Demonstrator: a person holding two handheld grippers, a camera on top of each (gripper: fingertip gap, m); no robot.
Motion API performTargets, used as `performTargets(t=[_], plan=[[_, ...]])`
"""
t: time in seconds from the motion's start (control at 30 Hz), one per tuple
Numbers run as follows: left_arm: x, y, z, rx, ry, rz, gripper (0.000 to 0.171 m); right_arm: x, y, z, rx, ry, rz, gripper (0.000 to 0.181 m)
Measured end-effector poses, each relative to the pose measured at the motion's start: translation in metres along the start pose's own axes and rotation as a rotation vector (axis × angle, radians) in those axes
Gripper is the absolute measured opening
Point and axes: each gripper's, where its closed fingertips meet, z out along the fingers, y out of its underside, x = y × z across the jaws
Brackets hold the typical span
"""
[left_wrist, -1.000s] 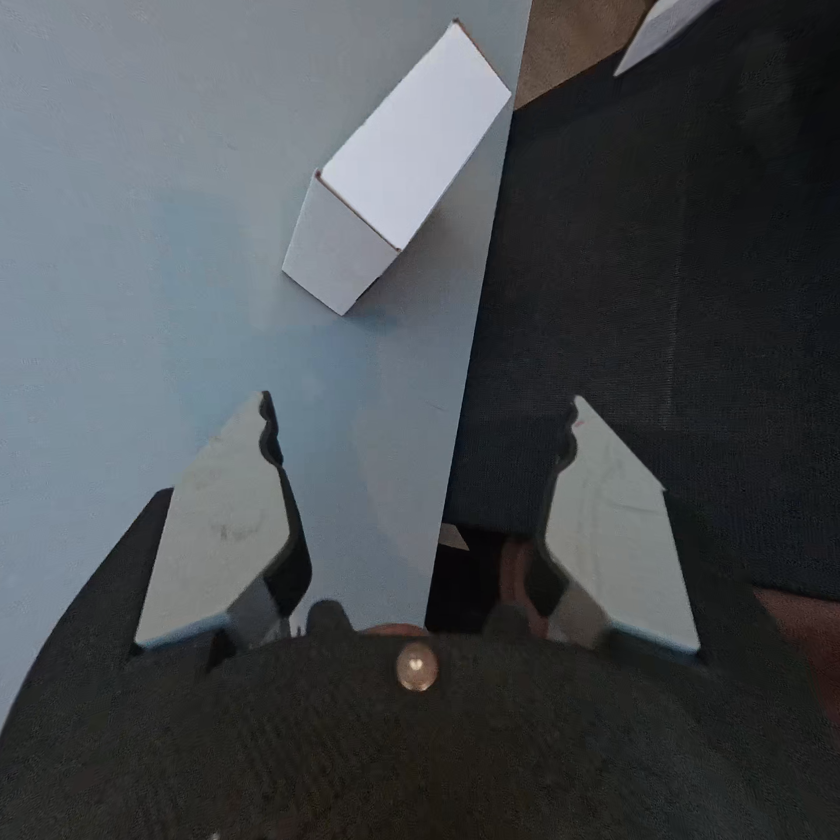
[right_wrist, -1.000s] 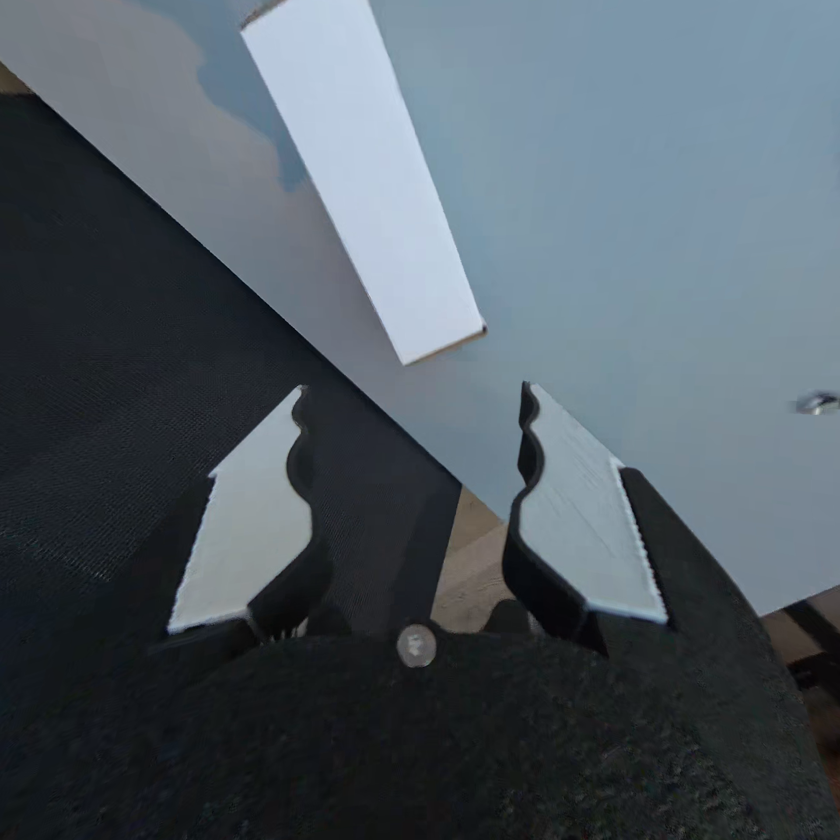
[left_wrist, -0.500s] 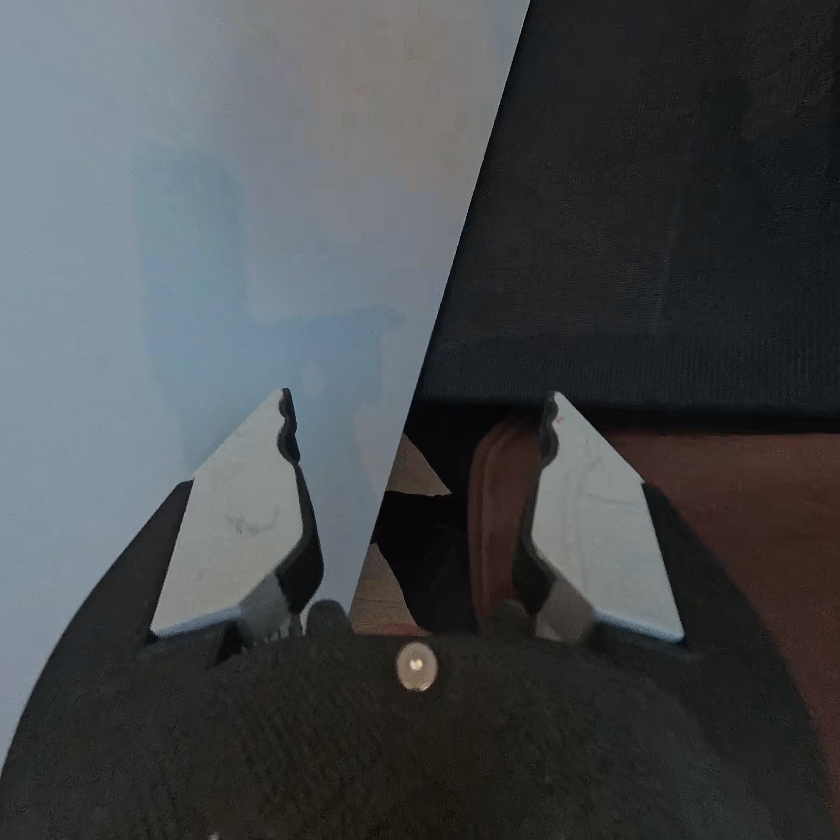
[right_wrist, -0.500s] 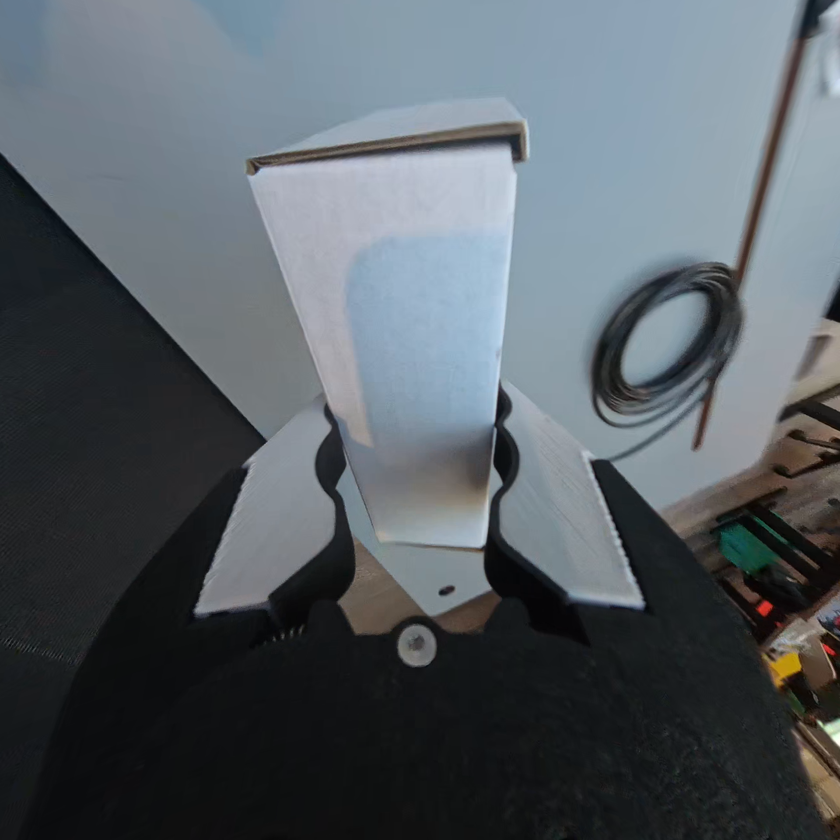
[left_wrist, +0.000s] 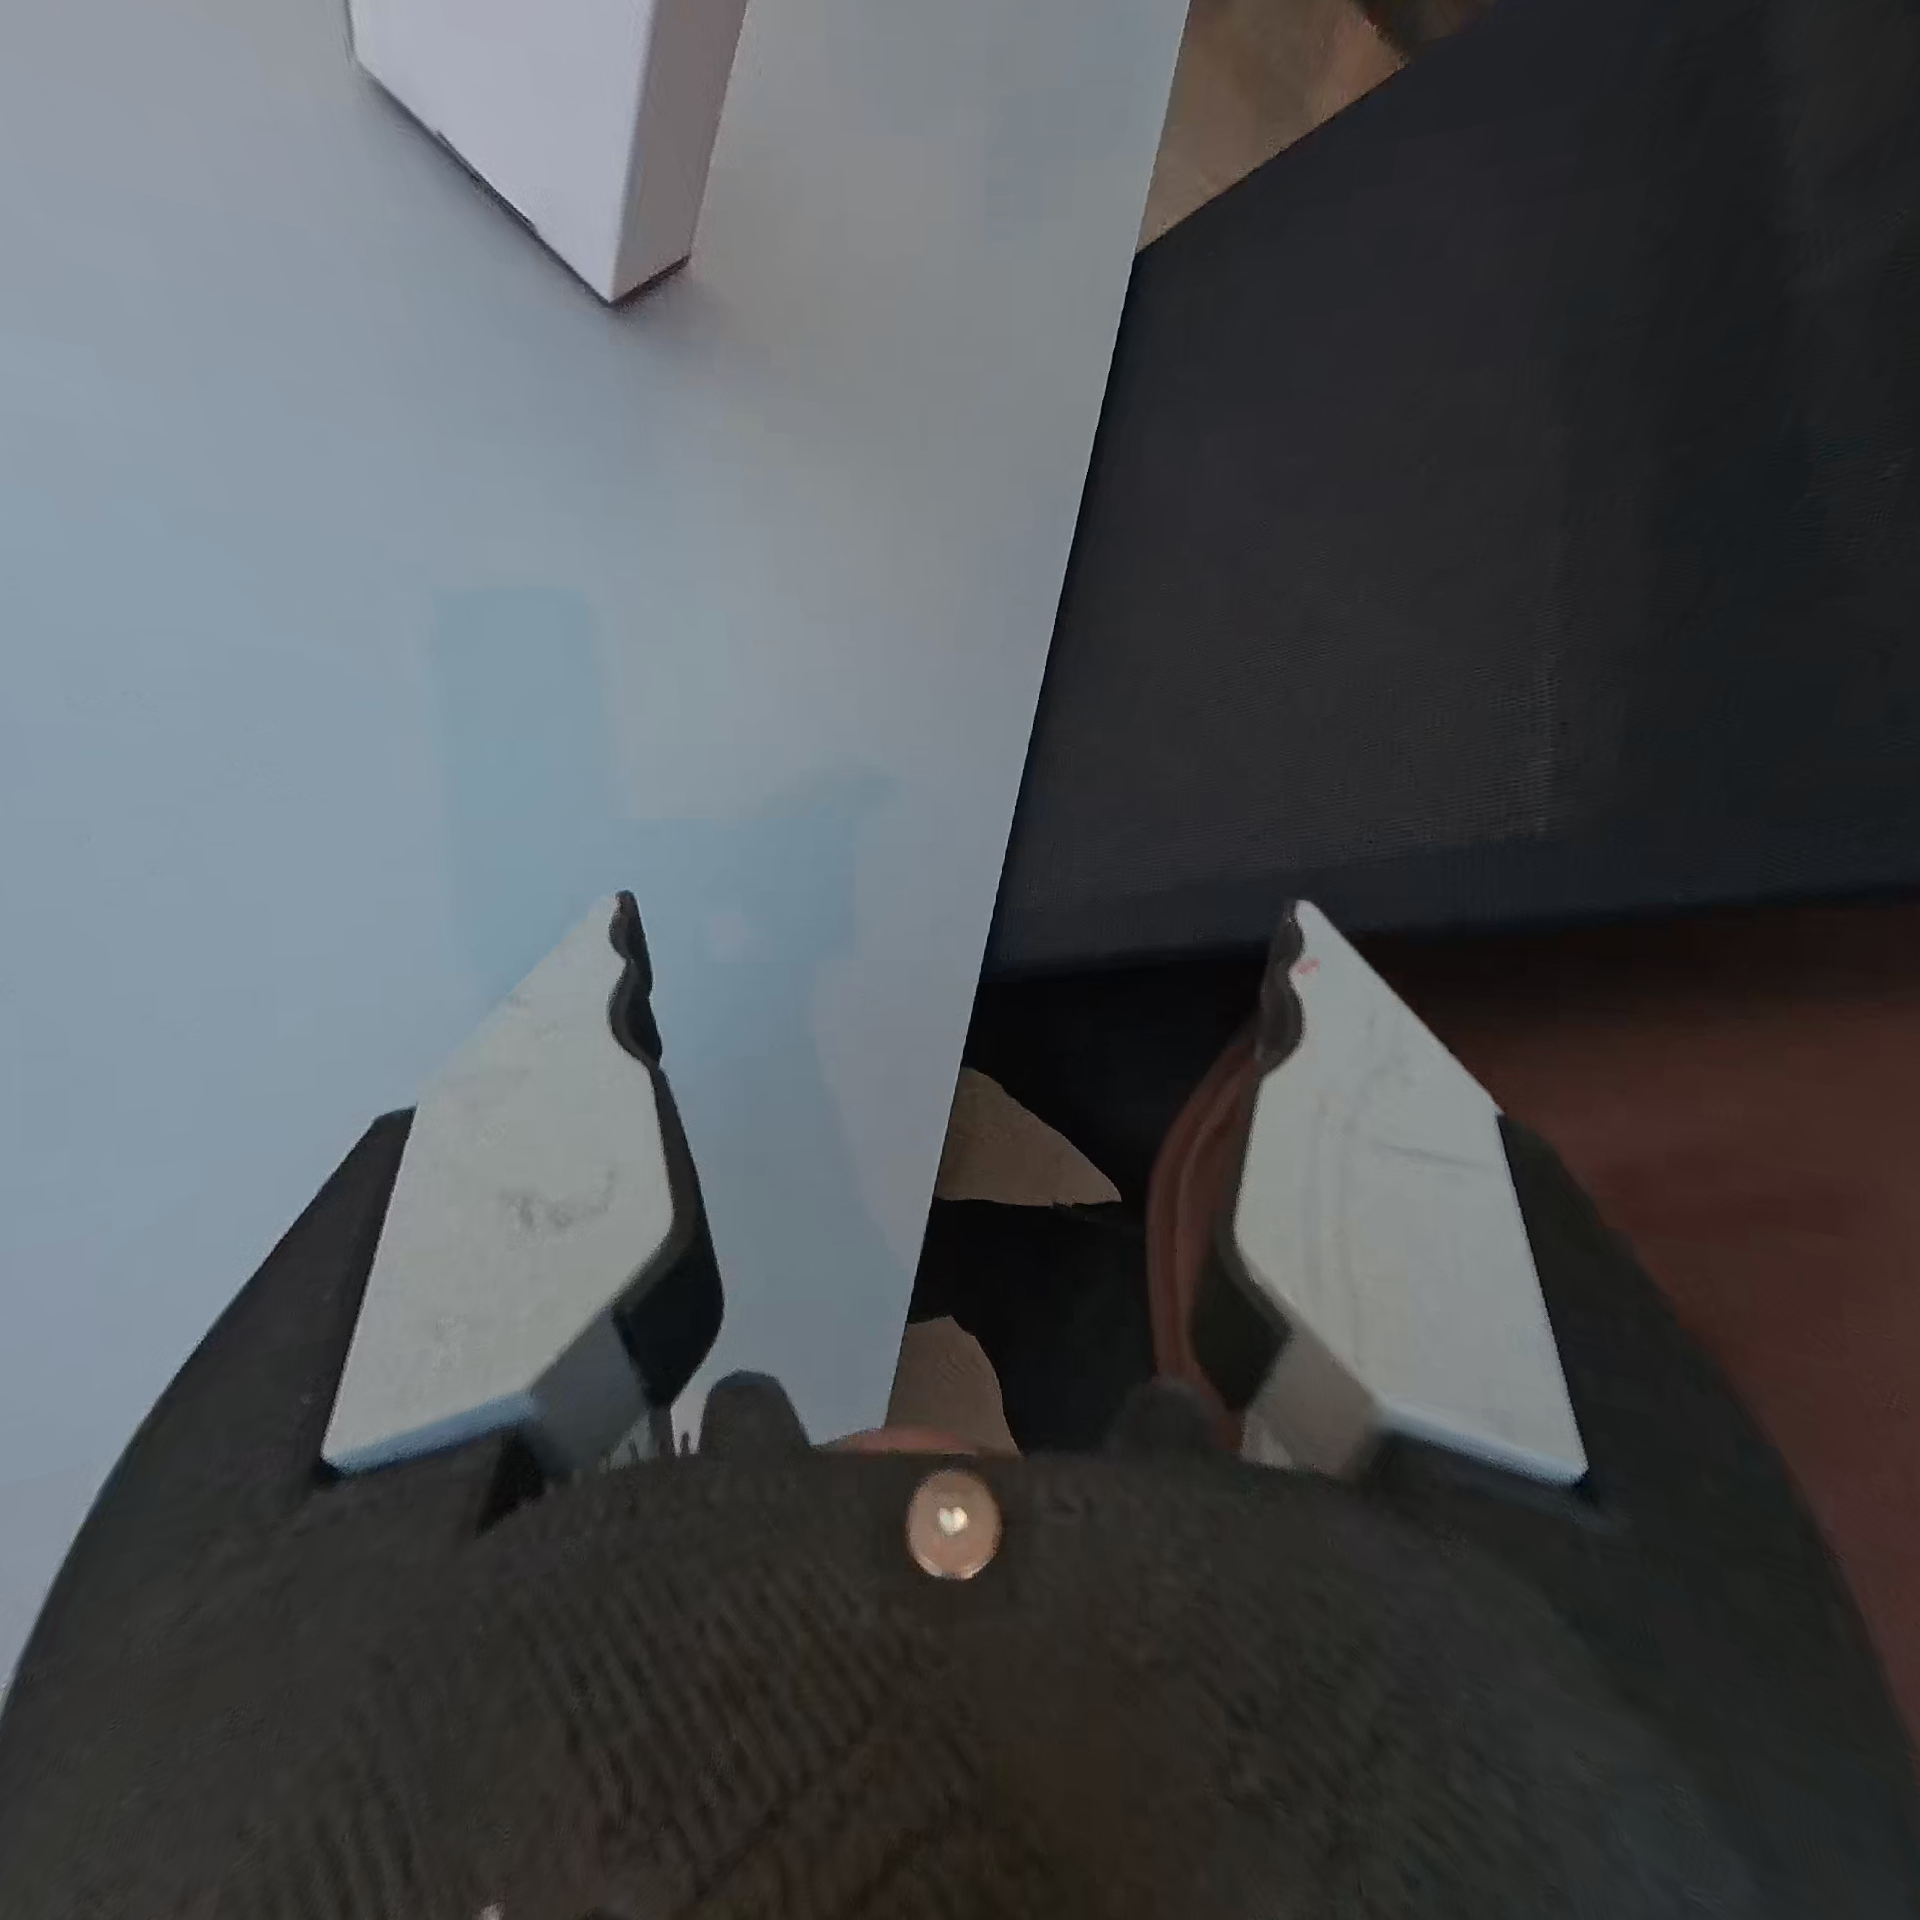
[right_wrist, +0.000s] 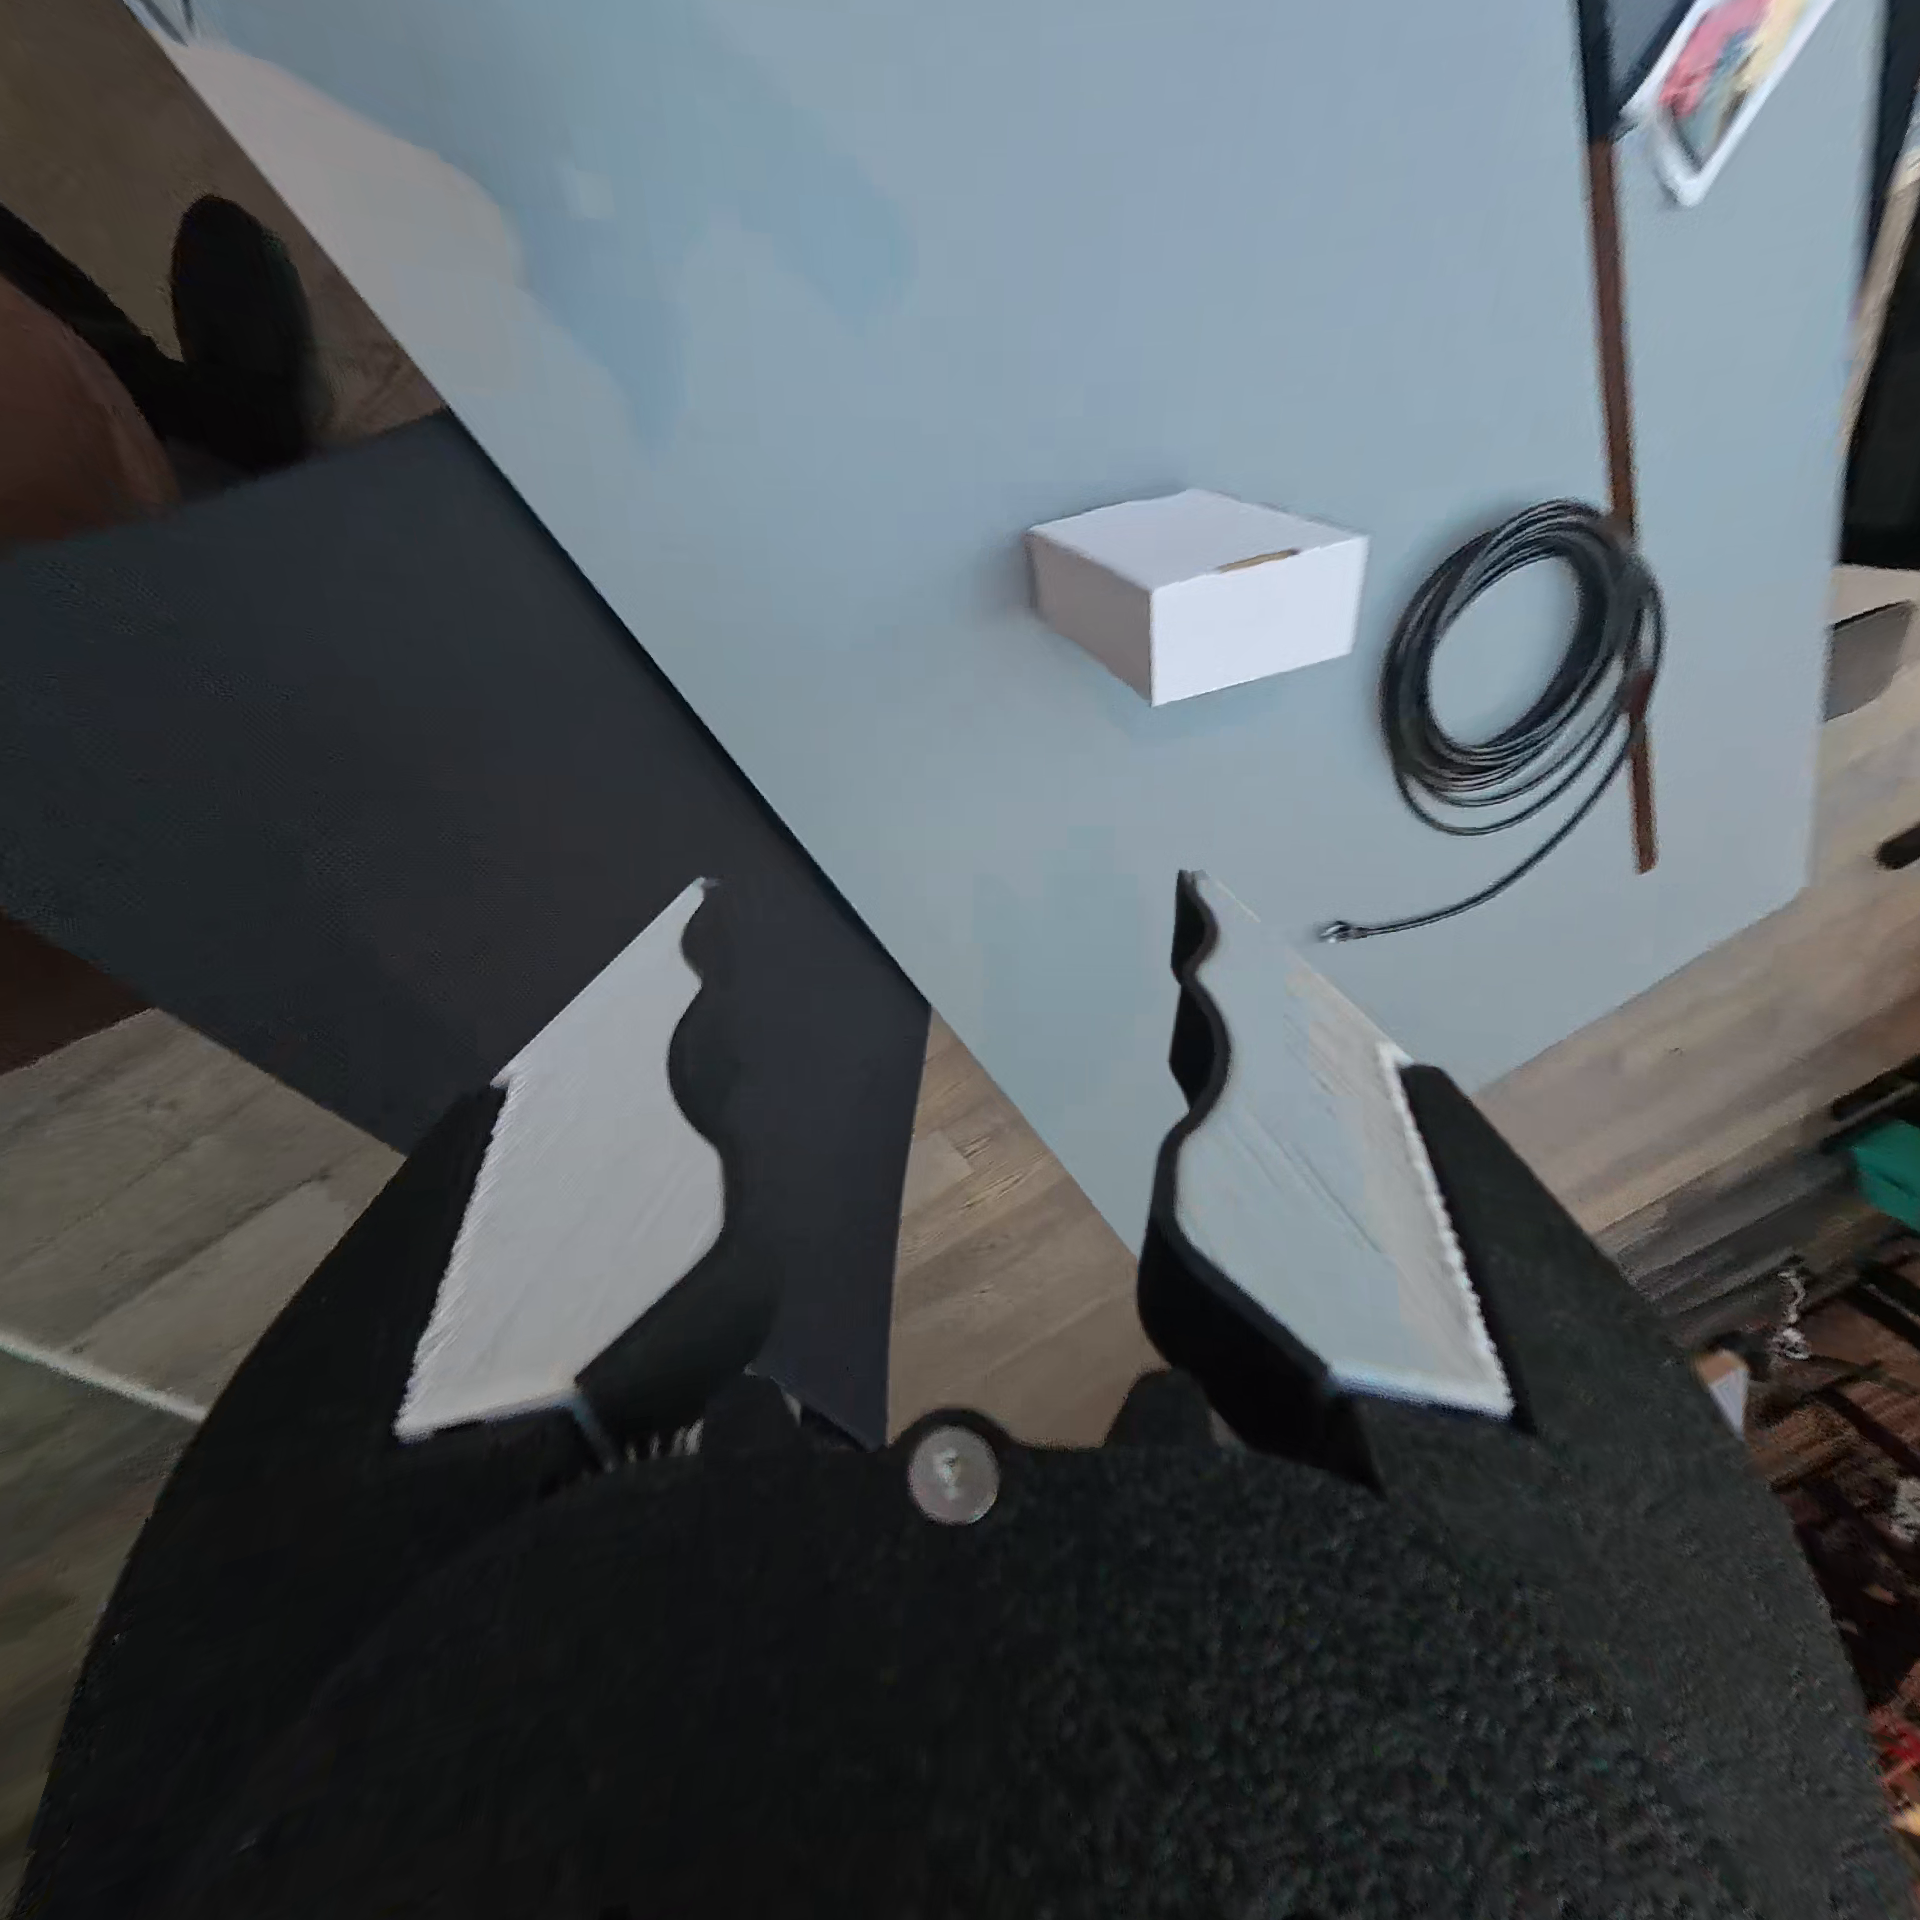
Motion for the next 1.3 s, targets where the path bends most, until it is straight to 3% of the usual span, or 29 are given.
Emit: performTargets(t=[0.1,0.27,0.33,0.43,0.6,0.7,0.73,0.77,0.8,0.9,1.03,1.1,1.2,1.3], plan=[[0.003,0.0,0.005,-0.01,0.005,0.001,0.114,-0.008,0.017,0.055,-0.029,-0.076,0.127,0.083],[-0.009,0.003,0.032,-0.013,-0.061,-0.167,0.121,0.004,0.089,0.109,-0.109,-0.109,0.39,0.072],[-0.012,-0.025,0.043,0.031,-0.089,-0.242,0.125,0.02,0.106,0.121,-0.07,-0.101,0.454,0.069],[-0.021,-0.09,0.066,0.067,-0.158,-0.248,0.125,0.051,0.12,0.139,0.004,-0.106,0.537,0.073],[-0.053,-0.188,0.155,-0.074,-0.301,-0.223,0.125,0.091,0.144,0.155,0.143,-0.087,0.505,0.075],[-0.084,-0.202,0.207,-0.241,-0.377,-0.288,0.124,0.095,0.159,0.155,0.241,-0.143,0.463,0.075],[-0.093,-0.198,0.218,-0.293,-0.39,-0.319,0.116,0.097,0.166,0.155,0.265,-0.16,0.453,0.075],[-0.097,-0.192,0.226,-0.34,-0.376,-0.343,0.093,0.1,0.173,0.154,0.285,-0.173,0.444,0.075],[-0.097,-0.189,0.233,-0.338,-0.327,-0.387,0.09,0.103,0.181,0.153,0.303,-0.181,0.44,0.075],[-0.104,-0.199,0.231,-0.194,-0.283,-0.51,0.084,0.11,0.197,0.153,0.386,-0.252,0.457,0.072],[-0.069,-0.23,0.206,0.146,0.115,-0.799,0.075,0.12,0.203,0.165,0.518,-0.447,0.57,0.073],[-0.05,-0.244,0.187,0.274,0.238,-0.841,0.075,0.126,0.191,0.168,0.605,-0.584,0.657,0.073],[-0.013,-0.26,0.16,0.427,0.403,-0.846,0.075,0.124,0.153,0.158,0.744,-0.907,0.791,0.087],[0.028,-0.263,0.141,0.513,0.537,-0.831,0.075,0.118,0.116,0.157,0.77,-1.082,0.822,0.094]])
